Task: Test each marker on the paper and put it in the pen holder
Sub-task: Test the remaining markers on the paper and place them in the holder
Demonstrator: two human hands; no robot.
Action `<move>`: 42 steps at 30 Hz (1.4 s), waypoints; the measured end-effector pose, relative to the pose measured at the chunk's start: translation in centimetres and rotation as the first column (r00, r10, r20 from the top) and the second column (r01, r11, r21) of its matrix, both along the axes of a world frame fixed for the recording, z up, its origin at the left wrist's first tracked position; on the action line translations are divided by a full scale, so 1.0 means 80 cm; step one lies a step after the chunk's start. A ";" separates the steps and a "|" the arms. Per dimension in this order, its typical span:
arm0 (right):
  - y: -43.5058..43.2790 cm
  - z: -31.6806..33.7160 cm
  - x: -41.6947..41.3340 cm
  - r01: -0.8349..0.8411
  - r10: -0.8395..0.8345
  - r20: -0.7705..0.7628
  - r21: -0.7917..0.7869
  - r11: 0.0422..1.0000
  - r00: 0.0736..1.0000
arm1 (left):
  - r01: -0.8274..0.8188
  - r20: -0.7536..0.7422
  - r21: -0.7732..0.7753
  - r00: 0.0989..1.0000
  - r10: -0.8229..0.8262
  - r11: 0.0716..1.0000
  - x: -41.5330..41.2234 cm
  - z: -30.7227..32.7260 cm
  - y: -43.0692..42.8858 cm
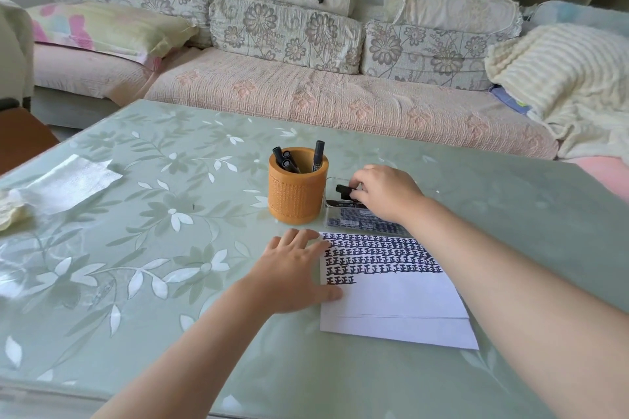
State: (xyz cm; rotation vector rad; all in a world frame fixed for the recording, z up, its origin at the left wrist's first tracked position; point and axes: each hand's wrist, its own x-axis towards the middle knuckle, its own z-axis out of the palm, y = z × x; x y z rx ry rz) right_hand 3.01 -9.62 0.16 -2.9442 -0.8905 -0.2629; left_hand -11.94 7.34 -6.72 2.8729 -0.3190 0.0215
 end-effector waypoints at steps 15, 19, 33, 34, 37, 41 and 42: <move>-0.048 0.003 -0.114 -0.237 0.148 0.209 0.515 0.824 0.967 | -0.011 0.325 -0.319 0.938 0.120 0.948 0.007 0.021 -0.013; -0.064 -0.017 -0.132 -0.144 0.179 0.012 0.652 0.745 0.984 | 0.013 0.394 -0.299 0.913 0.111 0.954 0.008 0.024 -0.018; -0.076 -0.039 -0.128 -0.142 0.164 -0.071 0.243 0.960 0.984 | 0.106 0.411 -0.218 0.912 -0.007 0.970 0.001 0.024 -0.028; -0.072 -0.038 -0.129 -0.129 0.166 -0.123 0.264 0.956 0.978 | 0.126 0.426 -0.209 0.905 -0.026 0.970 0.001 0.023 -0.030; -0.069 -0.038 -0.127 -0.139 0.202 -0.212 0.275 0.951 0.956 | 0.146 0.468 -0.186 0.882 -0.043 0.971 0.002 0.024 -0.031; -0.069 -0.039 -0.121 -0.171 0.214 -0.200 0.213 0.962 0.956 | 0.156 0.452 -0.169 0.890 -0.065 0.973 0.001 0.025 -0.027; -0.068 -0.040 -0.120 -0.174 0.214 -0.193 0.208 0.963 0.957 | 0.156 0.445 -0.166 0.893 -0.067 0.974 0.002 0.024 -0.026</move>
